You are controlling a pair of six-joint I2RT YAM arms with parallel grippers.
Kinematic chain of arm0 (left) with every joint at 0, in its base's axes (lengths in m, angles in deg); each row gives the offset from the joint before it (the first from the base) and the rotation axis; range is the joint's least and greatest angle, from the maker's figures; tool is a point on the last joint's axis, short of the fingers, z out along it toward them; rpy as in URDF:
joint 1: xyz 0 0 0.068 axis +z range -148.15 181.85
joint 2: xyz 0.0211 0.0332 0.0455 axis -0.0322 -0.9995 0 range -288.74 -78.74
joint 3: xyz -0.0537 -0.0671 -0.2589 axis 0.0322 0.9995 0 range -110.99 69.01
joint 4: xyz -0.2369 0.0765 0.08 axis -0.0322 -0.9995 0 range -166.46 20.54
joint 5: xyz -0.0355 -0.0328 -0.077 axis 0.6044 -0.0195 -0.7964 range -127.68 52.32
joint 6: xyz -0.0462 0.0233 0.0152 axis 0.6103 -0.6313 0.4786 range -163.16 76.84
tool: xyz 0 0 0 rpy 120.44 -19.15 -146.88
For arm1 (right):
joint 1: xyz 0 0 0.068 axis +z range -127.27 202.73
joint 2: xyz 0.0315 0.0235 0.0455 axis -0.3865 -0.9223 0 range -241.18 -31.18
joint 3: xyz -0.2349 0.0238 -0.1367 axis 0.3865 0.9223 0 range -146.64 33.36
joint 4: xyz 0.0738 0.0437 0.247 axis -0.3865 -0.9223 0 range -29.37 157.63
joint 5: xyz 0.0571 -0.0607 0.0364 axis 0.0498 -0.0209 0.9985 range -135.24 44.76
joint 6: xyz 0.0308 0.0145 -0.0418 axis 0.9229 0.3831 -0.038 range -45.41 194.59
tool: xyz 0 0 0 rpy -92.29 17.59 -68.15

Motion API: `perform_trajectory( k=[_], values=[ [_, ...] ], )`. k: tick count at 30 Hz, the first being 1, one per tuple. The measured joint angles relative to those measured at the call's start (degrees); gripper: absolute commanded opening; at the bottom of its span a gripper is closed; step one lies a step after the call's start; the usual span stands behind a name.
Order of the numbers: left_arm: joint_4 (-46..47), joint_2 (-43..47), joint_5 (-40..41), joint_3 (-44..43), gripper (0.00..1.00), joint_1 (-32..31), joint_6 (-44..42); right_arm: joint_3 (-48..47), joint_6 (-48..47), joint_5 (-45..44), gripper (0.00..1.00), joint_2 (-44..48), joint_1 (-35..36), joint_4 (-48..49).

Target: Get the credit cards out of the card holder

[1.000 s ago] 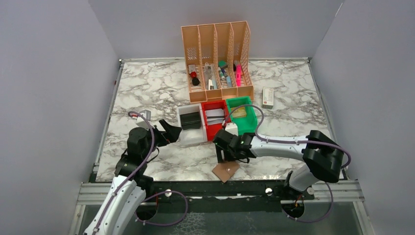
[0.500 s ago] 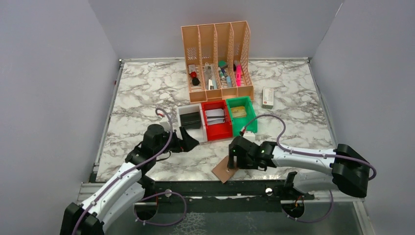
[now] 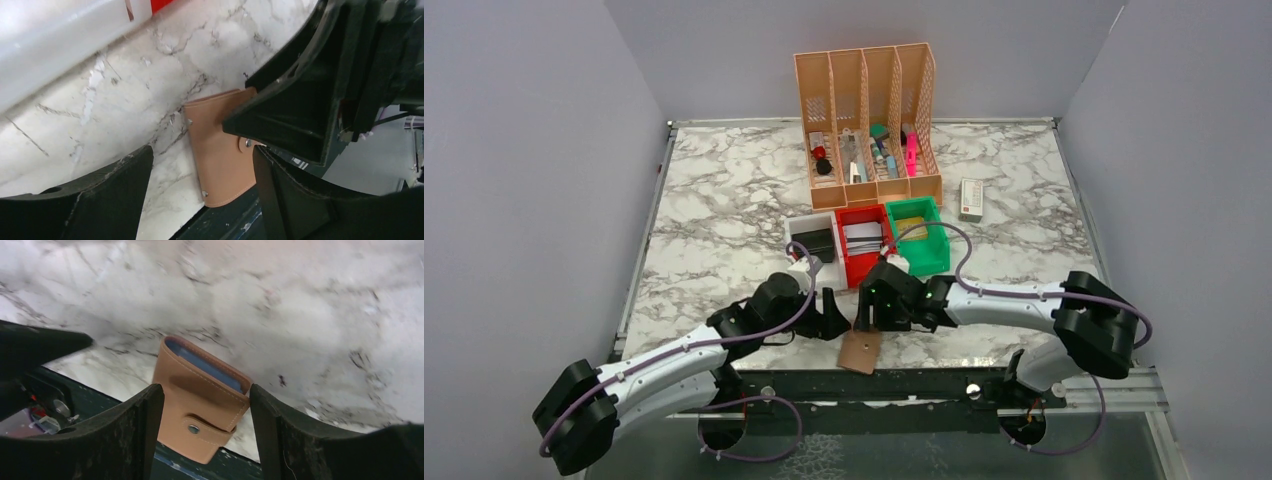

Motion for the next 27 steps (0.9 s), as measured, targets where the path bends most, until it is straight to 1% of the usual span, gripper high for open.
perform_trajectory(
  k=[4, 6, 10, 14, 20, 23, 27],
  values=[
    [1.64, 1.01, 1.38, 2.95, 0.68, -3.04, 2.16, -4.90, -3.41, -0.33, 0.68, -2.73, 0.00, -0.15],
    [2.14, 1.27, 1.90, 4.39, 0.64, -4.50, 3.15, -5.79, -4.35, -0.48, 0.69, -2.75, 0.00, -0.50],
    [2.49, 0.63, 3.26, 5.46, 0.62, -6.62, 4.61, -5.16, -4.42, -2.23, 0.70, -1.22, 0.00, -3.39],
    [3.91, -1.68, 5.20, 5.46, 0.59, -9.16, 5.70, -1.70, -4.37, -3.02, 0.70, 3.45, 0.46, -6.21],
    [6.08, -8.50, 7.65, 3.32, 0.51, -11.69, 6.19, -1.20, -3.41, -5.27, 0.67, 5.53, 5.25, -10.23],
    [6.71, -11.04, 9.09, 2.12, 0.47, -13.16, 6.45, -2.45, -3.10, -6.36, 0.66, 4.81, 7.48, -11.52],
    [6.97, -11.89, 10.95, 1.84, 0.41, -14.34, 6.86, -5.25, -2.73, -7.21, 0.65, 2.23, 9.55, -11.52]
  ],
)
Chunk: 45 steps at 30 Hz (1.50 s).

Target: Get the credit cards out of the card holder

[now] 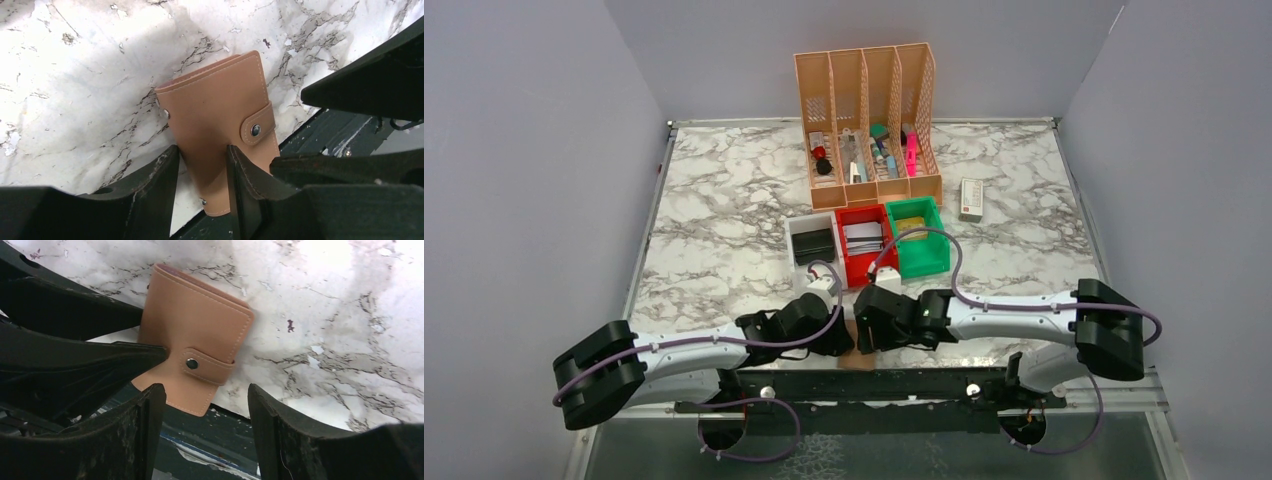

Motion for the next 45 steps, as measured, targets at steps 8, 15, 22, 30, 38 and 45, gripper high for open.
perform_trajectory(
  k=[8, 15, 22, 30, 38, 45],
  values=[
    [-0.04, -0.24, 1.55, 0.02, 0.37, -0.61, 0.59, -1.99, 0.59, -0.07, 0.59, -5.66, 1.53, 0.87],
    [0.07, -0.15, 1.97, 0.26, 0.33, -0.83, 0.83, -3.30, 1.60, -0.96, 0.59, -9.07, 2.32, 0.28],
    [0.52, 0.37, 2.03, 0.92, 0.29, -0.87, 1.29, -4.92, 3.85, -5.40, 0.40, -10.10, 3.52, -1.55],
    [1.07, 0.72, 2.62, 1.55, 0.23, -0.85, 1.81, -3.82, 5.51, -10.01, 0.01, -8.44, 3.56, -2.60],
    [2.99, -1.75, 2.62, 1.05, 0.15, -0.90, 1.81, -2.19, 6.05, -10.88, 0.02, -7.13, 3.52, -1.49],
    [5.22, -2.99, 2.93, 0.87, 0.15, -1.57, 2.08, 4.92, 5.62, -6.64, 0.23, 0.24, -0.92, 4.52]
  ],
)
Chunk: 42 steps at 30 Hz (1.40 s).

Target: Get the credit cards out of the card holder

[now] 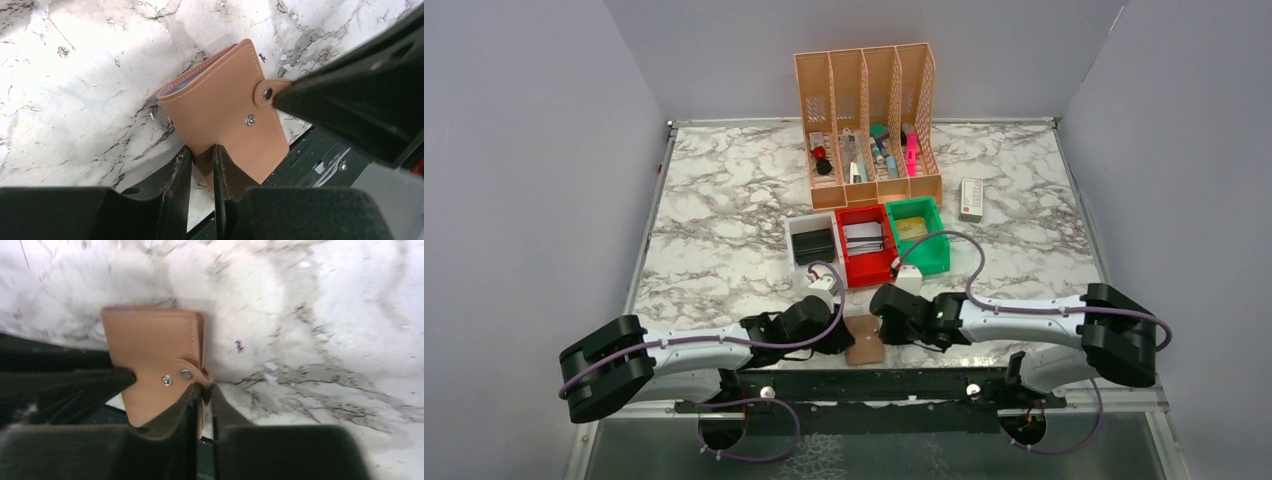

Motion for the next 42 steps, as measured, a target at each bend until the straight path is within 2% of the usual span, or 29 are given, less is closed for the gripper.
perform_trajectory(
  k=[2, 6, 9, 12, 19, 24, 29, 37, 42],
  values=[
    [0.02, 0.24, 0.00, 0.00, 0.15, -0.07, 0.02, 2.95, -0.55, 2.05, 0.33, 3.10, -3.02, 2.08],
    [-0.96, 1.62, 0.00, 0.31, 0.16, -0.17, 0.00, 5.64, -1.20, 2.62, 0.39, 6.80, -6.58, 3.08],
    [-1.29, 2.78, 0.00, 0.70, 0.16, -0.35, 0.00, 5.51, -2.38, 3.45, 0.43, 7.41, -6.64, 3.21],
    [-1.44, 3.43, 0.00, 0.92, 0.17, -0.37, 0.02, 5.33, -4.28, 5.01, 0.52, 7.41, -6.62, 3.26],
    [-1.64, 3.78, 0.00, 0.92, 0.18, -0.42, 0.00, 4.59, -8.11, 9.70, 0.62, 6.99, -5.51, 6.19],
    [-1.66, 3.80, 0.00, 0.92, 0.18, -0.42, 0.00, -0.63, -9.05, 9.46, 0.62, 1.66, -3.58, 5.70],
    [-1.70, 3.80, 0.00, 0.92, 0.18, -0.42, 0.00, -3.15, -8.11, 6.29, 0.56, -2.32, -2.95, 2.14],
    [-1.97, 3.80, 0.00, 0.92, 0.18, -0.42, 0.00, -1.11, -5.42, 1.36, 0.40, 0.72, -2.91, -3.34],
    [-2.10, 3.80, 0.00, 0.92, 0.18, -0.42, -0.02, 1.44, -4.81, 1.22, 0.38, 3.06, -2.91, -3.21]
  ],
)
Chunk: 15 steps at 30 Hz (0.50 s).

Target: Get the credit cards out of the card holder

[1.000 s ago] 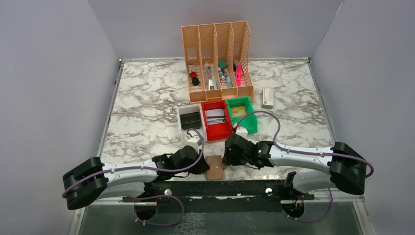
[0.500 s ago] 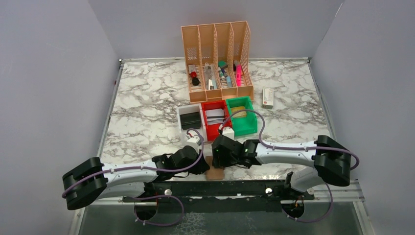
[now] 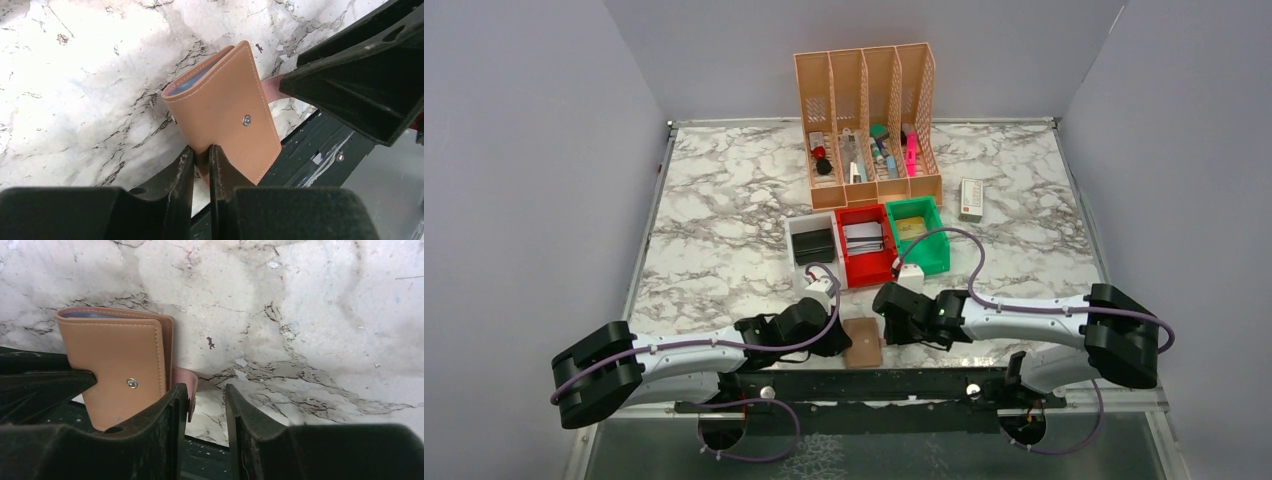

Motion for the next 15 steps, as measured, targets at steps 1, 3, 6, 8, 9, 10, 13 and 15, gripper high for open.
perform_trajectory(
  k=[1, 3, 6, 8, 9, 10, 13, 15],
  values=[
    [0.00, 0.00, 0.00, 0.00, 0.18, 0.00, 0.00, 0.48, 0.04, 0.26, 0.36, 0.02, 0.00, 0.55],
    [0.00, 0.00, 0.00, 0.00, 0.18, 0.00, 0.00, 1.38, 0.15, 0.81, 0.34, 0.02, 0.00, 1.68],
    [-0.02, 0.00, 0.00, 0.00, 0.19, 0.00, 0.00, 2.29, 0.28, 1.81, 0.28, -0.04, 0.00, 3.32],
    [-0.17, 0.15, 0.00, 0.00, 0.20, 0.00, 0.00, 2.38, 0.48, 1.99, 0.20, -0.17, 0.00, 4.09],
    [-0.35, 0.31, 0.00, 0.00, 0.21, 0.00, 0.00, 2.38, 0.52, 1.99, 0.15, -0.22, 0.00, 4.46],
    [-0.48, 0.50, 0.00, 0.00, 0.22, 0.00, 0.00, 2.38, 0.52, 1.99, 0.07, -0.24, 0.00, 4.76],
    [-1.31, 1.42, 0.00, 0.00, 0.29, 0.00, -0.04, 2.38, 0.50, 2.01, 0.01, -0.33, 0.00, 5.49],
    [-1.99, 2.14, 0.04, 0.00, 0.36, 0.00, -0.02, 2.36, 0.48, 1.90, 0.01, -0.31, 0.00, 5.33]
  ],
)
